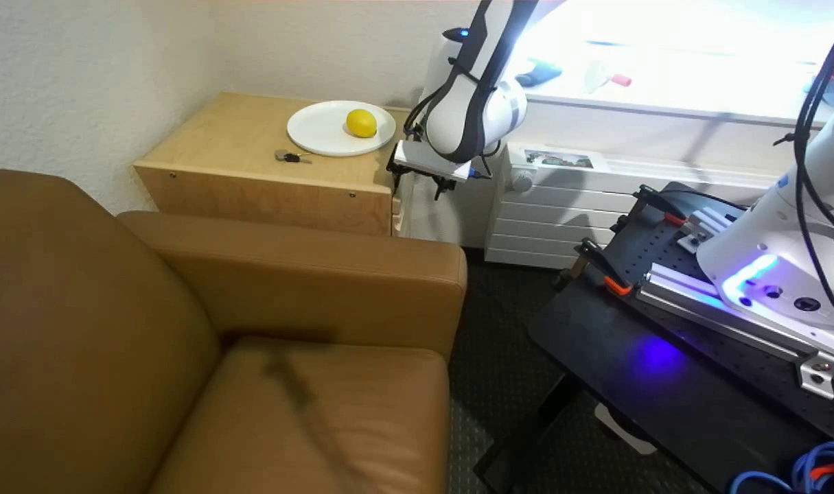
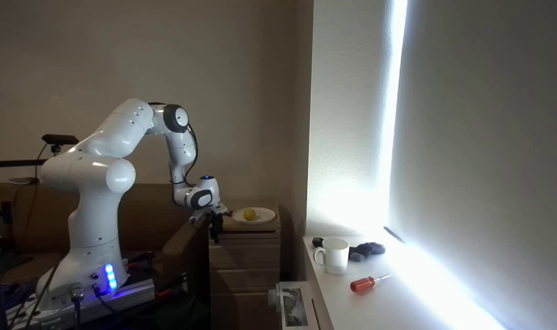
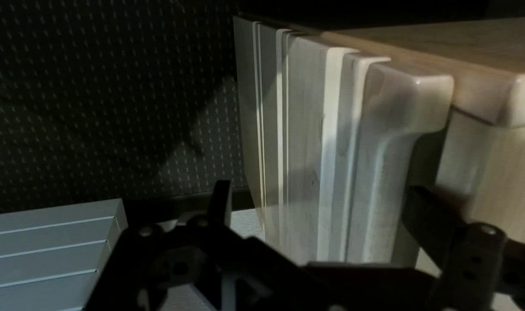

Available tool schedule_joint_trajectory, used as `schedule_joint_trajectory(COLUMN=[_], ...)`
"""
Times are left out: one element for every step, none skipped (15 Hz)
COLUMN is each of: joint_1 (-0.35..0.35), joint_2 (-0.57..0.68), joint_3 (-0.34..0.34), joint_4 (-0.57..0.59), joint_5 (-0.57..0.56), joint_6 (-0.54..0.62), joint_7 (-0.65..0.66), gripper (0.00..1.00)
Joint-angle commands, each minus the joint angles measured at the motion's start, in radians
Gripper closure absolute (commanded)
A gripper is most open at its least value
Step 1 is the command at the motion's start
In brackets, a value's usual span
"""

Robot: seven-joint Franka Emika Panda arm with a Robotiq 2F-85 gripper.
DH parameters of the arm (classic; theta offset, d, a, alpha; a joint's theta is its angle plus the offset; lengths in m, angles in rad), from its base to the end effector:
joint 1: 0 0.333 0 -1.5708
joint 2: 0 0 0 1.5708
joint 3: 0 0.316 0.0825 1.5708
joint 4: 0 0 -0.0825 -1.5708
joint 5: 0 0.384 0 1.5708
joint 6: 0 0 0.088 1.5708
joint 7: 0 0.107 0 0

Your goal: Open the sliding tray

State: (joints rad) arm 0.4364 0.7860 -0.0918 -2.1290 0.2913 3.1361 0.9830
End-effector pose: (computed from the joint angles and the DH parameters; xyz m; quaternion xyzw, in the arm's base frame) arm 0.5326 0.1614 0.0597 -0.8954 0.4300 -0.0988 0.0603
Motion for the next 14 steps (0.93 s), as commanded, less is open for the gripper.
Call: schedule_joint_trajectory(joint_1=[-0.038, -0.043, -0.043, -0.029, -0.041, -0.061, -0.067, -0.071, -0.089, -0.112, -0.119, -0.132, -0.138, -0.150], joint_2=[0.040, 0.045, 0.049, 0.059, 0.062, 0.063, 0.065, 0.065, 0.063, 0.061, 0.068, 0.068, 0.068, 0.058], joint_3=[0.038, 0.043, 0.039, 0.023, 0.032, 0.043, 0.044, 0.043, 0.054, 0.072, 0.071, 0.079, 0.085, 0.098], joint_4=[0.056, 0.059, 0.062, 0.070, 0.075, 0.081, 0.086, 0.093, 0.099, 0.108, 0.118, 0.125, 0.132, 0.126], joint_5=[0.023, 0.021, 0.021, 0.022, 0.019, 0.016, 0.016, 0.016, 0.013, 0.015, 0.014, 0.013, 0.013, 0.016], joint_6=[-0.022, -0.022, -0.022, -0.034, -0.049, -0.074, -0.092, -0.121, -0.145, -0.178, -0.202, -0.215, -0.223, -0.217], joint_7=[-0.017, -0.021, -0.022, -0.013, -0.019, -0.027, -0.025, -0.019, -0.024, -0.027, -0.021, -0.024, -0.022, -0.028], gripper=[0.00, 0.00, 0.00, 0.00, 0.00, 0.00, 0.00, 0.00, 0.00, 0.00, 0.00, 0.00, 0.00, 0.00])
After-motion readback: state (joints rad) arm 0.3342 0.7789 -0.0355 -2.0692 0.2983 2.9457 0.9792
